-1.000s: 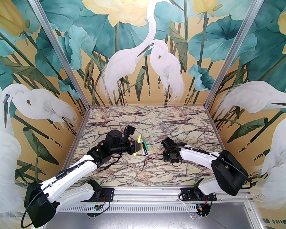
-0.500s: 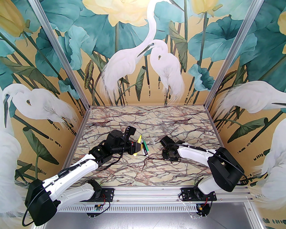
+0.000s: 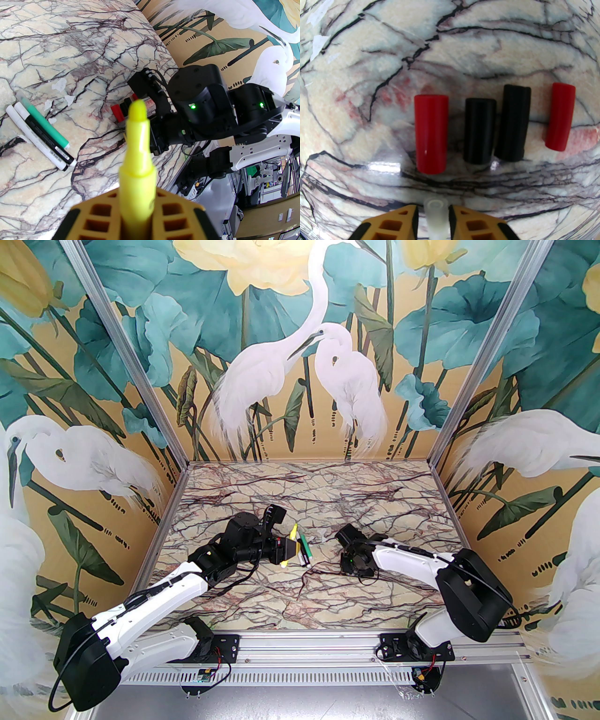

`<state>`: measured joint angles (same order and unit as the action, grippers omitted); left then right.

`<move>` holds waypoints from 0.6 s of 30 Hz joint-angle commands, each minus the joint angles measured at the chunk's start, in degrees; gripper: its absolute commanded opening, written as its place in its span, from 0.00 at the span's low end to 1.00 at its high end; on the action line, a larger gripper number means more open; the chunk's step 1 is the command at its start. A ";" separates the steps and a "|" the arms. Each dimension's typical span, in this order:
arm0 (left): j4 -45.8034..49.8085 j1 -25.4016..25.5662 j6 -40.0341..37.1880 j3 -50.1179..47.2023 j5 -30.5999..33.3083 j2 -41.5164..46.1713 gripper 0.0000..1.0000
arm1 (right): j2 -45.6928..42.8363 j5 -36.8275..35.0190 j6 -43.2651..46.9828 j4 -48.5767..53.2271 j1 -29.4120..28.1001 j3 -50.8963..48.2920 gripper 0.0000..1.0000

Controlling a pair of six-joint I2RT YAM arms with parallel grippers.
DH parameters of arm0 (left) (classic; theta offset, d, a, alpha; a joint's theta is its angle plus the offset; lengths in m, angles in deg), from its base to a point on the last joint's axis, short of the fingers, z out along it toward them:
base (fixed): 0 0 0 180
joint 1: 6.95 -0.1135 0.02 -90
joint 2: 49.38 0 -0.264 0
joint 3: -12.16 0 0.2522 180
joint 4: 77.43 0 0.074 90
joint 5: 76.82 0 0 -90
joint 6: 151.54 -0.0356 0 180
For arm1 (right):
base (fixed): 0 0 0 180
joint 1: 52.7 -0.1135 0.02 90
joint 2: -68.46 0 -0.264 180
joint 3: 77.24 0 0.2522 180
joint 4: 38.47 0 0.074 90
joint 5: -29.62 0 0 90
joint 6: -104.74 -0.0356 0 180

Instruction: Open the pen caps

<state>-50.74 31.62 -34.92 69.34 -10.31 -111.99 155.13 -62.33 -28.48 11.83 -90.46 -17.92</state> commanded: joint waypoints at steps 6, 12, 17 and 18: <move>5.90 -0.43 -2.31 1.08 13.42 -6.33 0.04 | -8.06 -1.87 2.16 2.94 0.31 3.37 0.38; 8.38 -0.42 -0.86 3.68 22.53 -14.20 0.05 | -16.62 1.02 4.93 1.37 0.32 3.52 0.56; 8.89 -0.42 -0.09 5.55 27.44 -19.35 0.05 | -24.01 6.54 6.52 -2.05 0.31 2.18 0.84; 9.62 -0.42 -0.45 6.57 28.44 -20.66 0.05 | -25.69 7.42 6.70 -2.81 0.32 1.84 0.93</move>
<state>-43.35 31.62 -35.62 72.93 12.42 -130.61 132.57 -58.53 -23.50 11.78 -90.43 -15.56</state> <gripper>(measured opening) 0.191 0.909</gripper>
